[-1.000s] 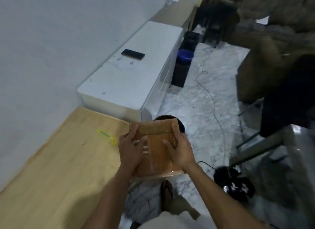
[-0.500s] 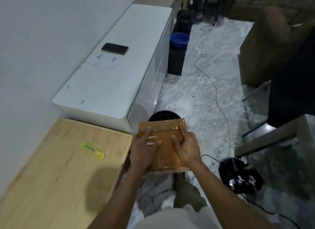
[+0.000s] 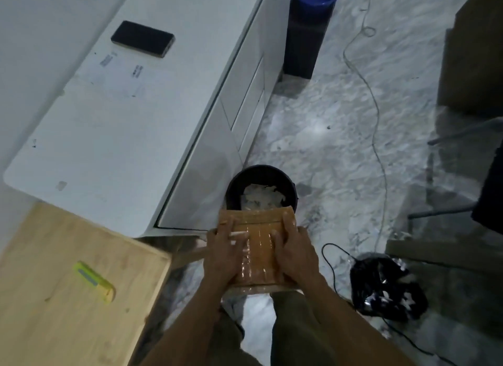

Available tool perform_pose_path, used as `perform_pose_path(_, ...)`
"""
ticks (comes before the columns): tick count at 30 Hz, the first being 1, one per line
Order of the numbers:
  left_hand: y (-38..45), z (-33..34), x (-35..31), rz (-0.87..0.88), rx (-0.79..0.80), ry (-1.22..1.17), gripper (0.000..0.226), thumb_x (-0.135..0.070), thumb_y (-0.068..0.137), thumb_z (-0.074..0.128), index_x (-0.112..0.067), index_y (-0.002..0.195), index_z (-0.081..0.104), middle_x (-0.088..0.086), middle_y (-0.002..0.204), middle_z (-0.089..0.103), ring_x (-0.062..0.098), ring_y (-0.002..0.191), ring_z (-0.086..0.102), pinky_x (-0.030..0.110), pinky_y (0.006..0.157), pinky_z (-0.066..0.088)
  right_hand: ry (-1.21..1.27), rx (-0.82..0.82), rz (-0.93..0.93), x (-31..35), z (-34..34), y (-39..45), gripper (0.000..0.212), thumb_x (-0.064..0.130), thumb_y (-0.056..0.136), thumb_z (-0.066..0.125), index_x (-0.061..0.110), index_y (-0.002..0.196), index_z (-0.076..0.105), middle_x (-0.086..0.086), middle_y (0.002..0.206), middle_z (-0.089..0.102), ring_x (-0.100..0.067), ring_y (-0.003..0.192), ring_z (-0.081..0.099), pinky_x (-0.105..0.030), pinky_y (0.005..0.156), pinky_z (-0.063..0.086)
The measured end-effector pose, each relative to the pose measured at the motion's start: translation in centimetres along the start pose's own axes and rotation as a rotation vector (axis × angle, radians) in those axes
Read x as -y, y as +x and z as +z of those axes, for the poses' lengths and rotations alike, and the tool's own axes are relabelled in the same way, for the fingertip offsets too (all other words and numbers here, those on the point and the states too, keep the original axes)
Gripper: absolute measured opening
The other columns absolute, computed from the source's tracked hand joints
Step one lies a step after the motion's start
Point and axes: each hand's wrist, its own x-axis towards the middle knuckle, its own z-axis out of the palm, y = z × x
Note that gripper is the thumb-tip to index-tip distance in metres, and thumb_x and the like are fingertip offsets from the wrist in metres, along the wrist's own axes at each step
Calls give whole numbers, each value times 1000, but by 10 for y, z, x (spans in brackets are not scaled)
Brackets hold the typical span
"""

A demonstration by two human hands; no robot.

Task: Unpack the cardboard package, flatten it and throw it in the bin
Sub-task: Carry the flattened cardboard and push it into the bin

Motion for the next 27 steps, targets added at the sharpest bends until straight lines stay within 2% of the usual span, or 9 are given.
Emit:
perform_pose_path(7, 84, 44, -1, -71, 51, 50, 59, -44, 94, 56, -30, 149, 41, 21, 140, 48, 37, 126, 51, 49, 105, 44, -75, 74, 42, -9, 8, 94, 59, 54, 97, 35, 41, 151, 13, -10, 130, 45, -32, 107, 57, -46, 91, 48)
perform_pose_path(11, 117, 58, 1, -102, 61, -4, 71, -57, 86, 50, -29, 150, 40, 21, 142, 48, 40, 132, 46, 54, 105, 43, -92, 104, 28, -9, 14, 135, 60, 52, 97, 36, 40, 152, 14, -13, 131, 45, -33, 106, 57, -45, 91, 48)
perform_pose_path(15, 154, 71, 4, -102, 45, -9, 60, -41, 96, 55, -31, 152, 37, 18, 142, 47, 36, 129, 49, 48, 106, 44, -107, 105, 21, -7, 22, 173, 60, 49, 98, 36, 38, 153, 13, -14, 131, 45, -34, 109, 56, -45, 90, 46)
perform_pose_path(18, 181, 82, 9, -89, 29, 6, 62, -47, 96, 53, -36, 153, 31, 16, 147, 41, 33, 127, 51, 45, 107, 43, -87, 103, 10, -9, 33, 205, 60, 48, 98, 37, 38, 152, 14, -15, 137, 43, -35, 115, 53, -46, 95, 43)
perform_pose_path(21, 207, 96, 18, -60, 56, 122, 67, -57, 96, 44, -39, 156, 19, 14, 160, 22, 41, 138, 38, 52, 111, 36, -131, 99, -19, -19, 49, 236, 62, 49, 96, 38, 37, 152, 15, -17, 154, 27, -44, 131, 40, -53, 102, 40)
perform_pose_path(23, 219, 105, 26, -21, 67, 185, 66, -62, 96, 38, -39, 156, 20, 14, 163, 15, 44, 142, 31, 56, 112, 35, -145, 110, -20, -27, 59, 252, 61, 51, 98, 35, 34, 153, 15, -16, 159, 19, -43, 139, 30, -56, 105, 36)
perform_pose_path(25, 227, 113, 30, -21, 68, 155, 66, -64, 97, 36, -40, 155, 18, 12, 165, 13, 40, 147, 24, 56, 115, 31, -84, 126, -6, -33, 68, 263, 63, 53, 99, 35, 30, 154, 16, -14, 161, 18, -39, 143, 25, -54, 108, 33)
perform_pose_path(27, 233, 121, 34, -44, 60, 130, 67, -62, 97, 37, -39, 157, 15, 7, 167, 9, 32, 152, 16, 52, 120, 25, -30, 116, -19, -38, 77, 271, 65, 52, 99, 37, 23, 155, 18, -16, 158, 24, -37, 143, 28, -51, 108, 35)
